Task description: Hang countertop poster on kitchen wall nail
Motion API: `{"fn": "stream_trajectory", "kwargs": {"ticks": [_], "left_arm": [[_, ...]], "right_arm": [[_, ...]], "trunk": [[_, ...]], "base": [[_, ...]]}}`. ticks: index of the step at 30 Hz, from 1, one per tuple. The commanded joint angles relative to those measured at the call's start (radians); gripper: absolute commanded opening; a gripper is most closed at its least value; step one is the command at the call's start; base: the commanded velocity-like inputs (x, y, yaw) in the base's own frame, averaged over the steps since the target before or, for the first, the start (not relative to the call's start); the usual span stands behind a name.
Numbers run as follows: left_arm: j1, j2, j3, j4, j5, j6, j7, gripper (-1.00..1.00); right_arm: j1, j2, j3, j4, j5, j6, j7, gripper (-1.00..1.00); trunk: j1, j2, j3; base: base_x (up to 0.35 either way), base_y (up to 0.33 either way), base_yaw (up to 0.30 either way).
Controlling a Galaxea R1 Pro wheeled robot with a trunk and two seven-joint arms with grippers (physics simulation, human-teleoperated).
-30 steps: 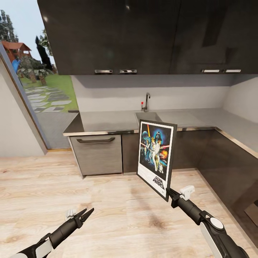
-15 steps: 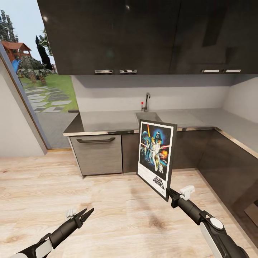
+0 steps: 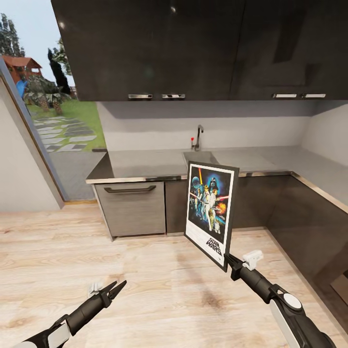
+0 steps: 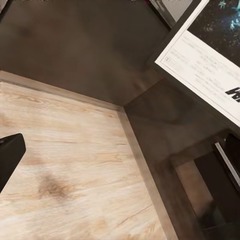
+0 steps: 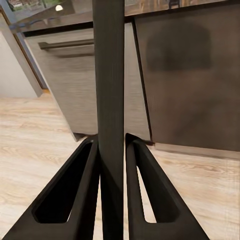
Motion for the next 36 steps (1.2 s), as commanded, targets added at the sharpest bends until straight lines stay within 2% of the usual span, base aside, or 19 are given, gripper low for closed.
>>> {"fn": "stream_trajectory", "kwargs": {"ticks": [1,36], "left_arm": [[-0.001,0.001,-0.008,-0.001,0.008,-0.005,0.0,1.0],[-0.001,0.001,-0.008,0.0,0.009,-0.004,0.001,1.0]], "right_arm": [[-0.001,0.0,0.0,0.001,-0.008,0.001,0.006,-1.0],[-0.001,0.001,0.003,0.0,-0.004,0.001,-0.002,-1.0]], "trunk": [[0.001,-0.002,-0.002],[0.001,-0.002,-0.002]], "base": [[0.08,0.199,0.108],[0.121,0.27,0.277]]}}
